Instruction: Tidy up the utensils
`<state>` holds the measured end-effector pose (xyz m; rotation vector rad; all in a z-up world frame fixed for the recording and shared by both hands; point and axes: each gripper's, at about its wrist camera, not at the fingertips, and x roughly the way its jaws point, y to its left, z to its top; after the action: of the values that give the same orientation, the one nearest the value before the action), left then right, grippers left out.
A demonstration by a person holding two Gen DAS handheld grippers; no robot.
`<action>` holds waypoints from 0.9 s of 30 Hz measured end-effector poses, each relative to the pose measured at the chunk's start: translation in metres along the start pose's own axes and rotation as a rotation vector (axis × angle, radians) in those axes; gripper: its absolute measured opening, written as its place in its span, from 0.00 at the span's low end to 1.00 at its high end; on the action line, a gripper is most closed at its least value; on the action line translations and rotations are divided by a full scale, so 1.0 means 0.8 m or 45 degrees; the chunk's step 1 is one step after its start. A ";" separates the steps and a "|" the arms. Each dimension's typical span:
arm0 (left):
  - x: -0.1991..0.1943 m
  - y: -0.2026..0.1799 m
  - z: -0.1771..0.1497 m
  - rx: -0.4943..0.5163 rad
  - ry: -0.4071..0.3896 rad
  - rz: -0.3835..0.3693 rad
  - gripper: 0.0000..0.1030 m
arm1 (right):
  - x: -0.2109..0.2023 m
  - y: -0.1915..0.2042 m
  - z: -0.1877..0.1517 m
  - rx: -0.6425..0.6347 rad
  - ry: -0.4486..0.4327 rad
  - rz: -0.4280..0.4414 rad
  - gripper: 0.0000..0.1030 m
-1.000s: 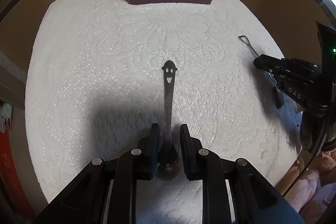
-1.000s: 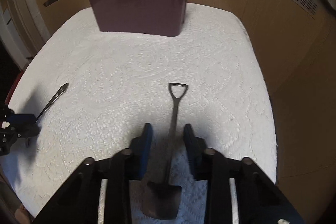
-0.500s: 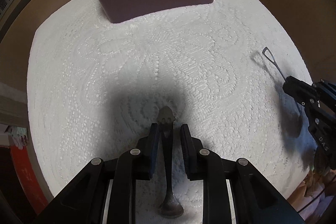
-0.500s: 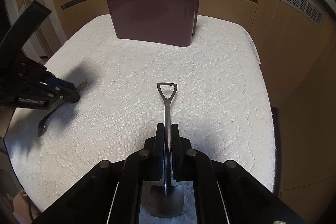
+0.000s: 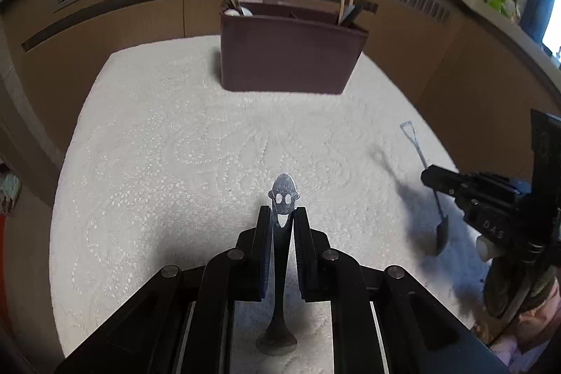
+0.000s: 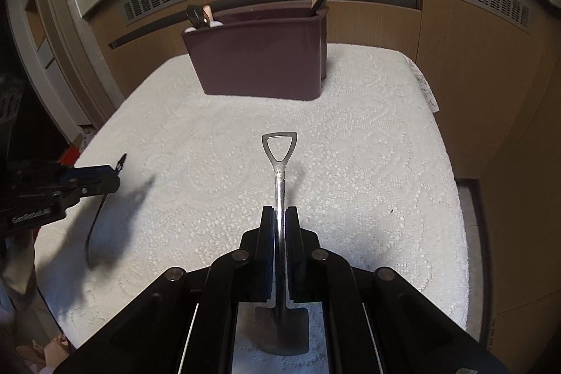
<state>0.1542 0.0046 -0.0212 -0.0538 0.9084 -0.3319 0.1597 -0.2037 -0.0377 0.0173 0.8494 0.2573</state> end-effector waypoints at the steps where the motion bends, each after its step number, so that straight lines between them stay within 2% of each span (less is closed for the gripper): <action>1: -0.010 -0.001 -0.001 -0.005 -0.044 -0.004 0.12 | -0.002 0.002 0.001 -0.003 -0.005 -0.003 0.05; 4: -0.034 0.007 0.002 -0.028 -0.103 -0.039 0.12 | -0.010 0.009 0.007 -0.017 -0.022 -0.016 0.05; 16: -0.063 0.010 0.021 -0.017 -0.208 -0.038 0.12 | -0.029 0.022 0.016 -0.048 -0.074 -0.018 0.05; 27: -0.072 0.008 0.037 -0.015 -0.241 -0.018 0.12 | -0.043 0.020 0.025 -0.047 -0.121 -0.029 0.05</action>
<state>0.1460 0.0257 0.0397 -0.1012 0.7229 -0.3290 0.1497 -0.1942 0.0028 -0.0148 0.7499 0.2490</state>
